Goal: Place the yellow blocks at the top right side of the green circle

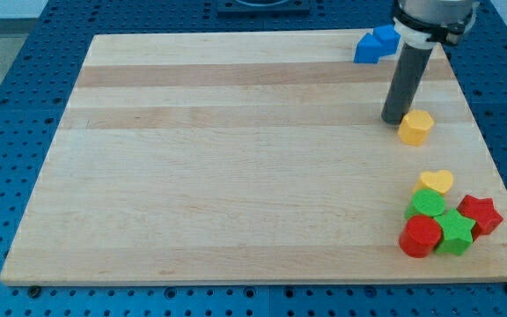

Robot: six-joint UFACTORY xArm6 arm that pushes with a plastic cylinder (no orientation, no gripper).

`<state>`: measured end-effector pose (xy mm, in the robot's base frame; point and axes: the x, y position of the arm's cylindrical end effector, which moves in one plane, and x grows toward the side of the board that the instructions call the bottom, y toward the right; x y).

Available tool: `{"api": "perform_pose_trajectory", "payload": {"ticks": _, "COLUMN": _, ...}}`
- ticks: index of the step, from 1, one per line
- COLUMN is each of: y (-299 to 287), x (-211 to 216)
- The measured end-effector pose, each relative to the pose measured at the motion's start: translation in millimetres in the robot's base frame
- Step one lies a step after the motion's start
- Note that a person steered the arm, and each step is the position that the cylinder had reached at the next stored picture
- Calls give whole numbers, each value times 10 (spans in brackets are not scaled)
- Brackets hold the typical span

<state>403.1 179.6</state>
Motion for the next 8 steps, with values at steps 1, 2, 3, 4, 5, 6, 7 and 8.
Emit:
{"api": "perform_pose_trajectory", "payload": {"ticks": 1, "y": 167, "x": 44}}
{"api": "perform_pose_trajectory", "payload": {"ticks": 2, "y": 180, "x": -53}}
{"api": "perform_pose_trajectory", "payload": {"ticks": 3, "y": 226, "x": -167}}
{"api": "perform_pose_trajectory", "payload": {"ticks": 4, "y": 325, "x": -167}}
{"api": "perform_pose_trajectory", "payload": {"ticks": 5, "y": 375, "x": -142}}
{"api": "perform_pose_trajectory", "payload": {"ticks": 6, "y": 413, "x": -88}}
{"api": "perform_pose_trajectory", "payload": {"ticks": 7, "y": 415, "x": 123}}
{"api": "perform_pose_trajectory", "payload": {"ticks": 8, "y": 415, "x": 329}}
